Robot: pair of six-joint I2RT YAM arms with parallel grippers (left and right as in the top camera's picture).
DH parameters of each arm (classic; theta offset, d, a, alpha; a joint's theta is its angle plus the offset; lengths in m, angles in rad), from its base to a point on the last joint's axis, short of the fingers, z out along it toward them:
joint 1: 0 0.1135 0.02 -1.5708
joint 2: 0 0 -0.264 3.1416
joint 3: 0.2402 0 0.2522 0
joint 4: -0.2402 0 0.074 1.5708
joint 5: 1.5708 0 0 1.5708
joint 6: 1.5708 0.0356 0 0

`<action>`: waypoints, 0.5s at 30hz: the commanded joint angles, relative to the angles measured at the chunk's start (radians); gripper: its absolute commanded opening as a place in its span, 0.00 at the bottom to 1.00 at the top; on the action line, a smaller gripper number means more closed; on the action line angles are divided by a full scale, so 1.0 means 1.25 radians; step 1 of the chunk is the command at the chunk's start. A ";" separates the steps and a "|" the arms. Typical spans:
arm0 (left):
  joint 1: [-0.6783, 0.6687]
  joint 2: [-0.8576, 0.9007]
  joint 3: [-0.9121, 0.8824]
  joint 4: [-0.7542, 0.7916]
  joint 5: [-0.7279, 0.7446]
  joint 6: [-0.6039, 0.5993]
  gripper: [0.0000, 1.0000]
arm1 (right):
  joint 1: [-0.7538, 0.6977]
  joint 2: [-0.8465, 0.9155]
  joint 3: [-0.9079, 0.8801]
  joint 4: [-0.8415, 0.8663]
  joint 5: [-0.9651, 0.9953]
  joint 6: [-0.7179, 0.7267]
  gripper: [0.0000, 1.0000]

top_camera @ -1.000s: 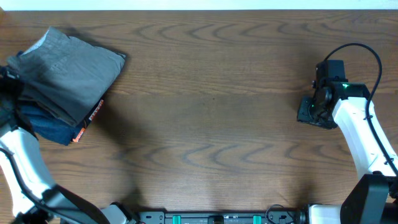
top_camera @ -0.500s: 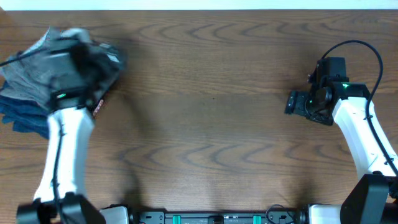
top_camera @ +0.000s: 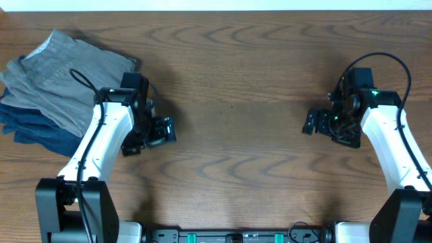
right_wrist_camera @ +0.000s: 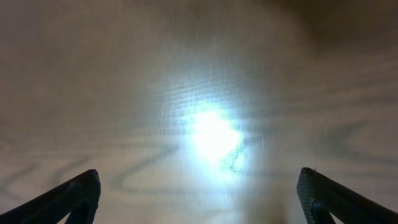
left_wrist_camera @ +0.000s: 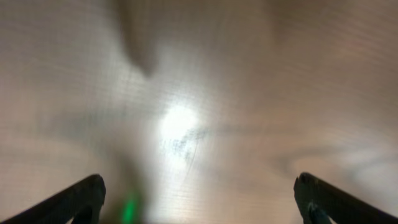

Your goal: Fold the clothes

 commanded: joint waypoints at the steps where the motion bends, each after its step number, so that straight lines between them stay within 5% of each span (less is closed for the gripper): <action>1: 0.002 -0.015 0.012 -0.042 -0.013 0.048 0.98 | -0.003 -0.008 0.004 -0.032 -0.025 -0.016 0.99; 8: -0.009 -0.160 -0.009 -0.064 -0.013 0.049 0.98 | -0.003 -0.069 -0.007 -0.080 -0.025 -0.016 0.99; 15: -0.058 -0.484 -0.078 0.009 -0.030 0.048 0.98 | -0.003 -0.315 -0.126 0.037 -0.027 -0.010 0.99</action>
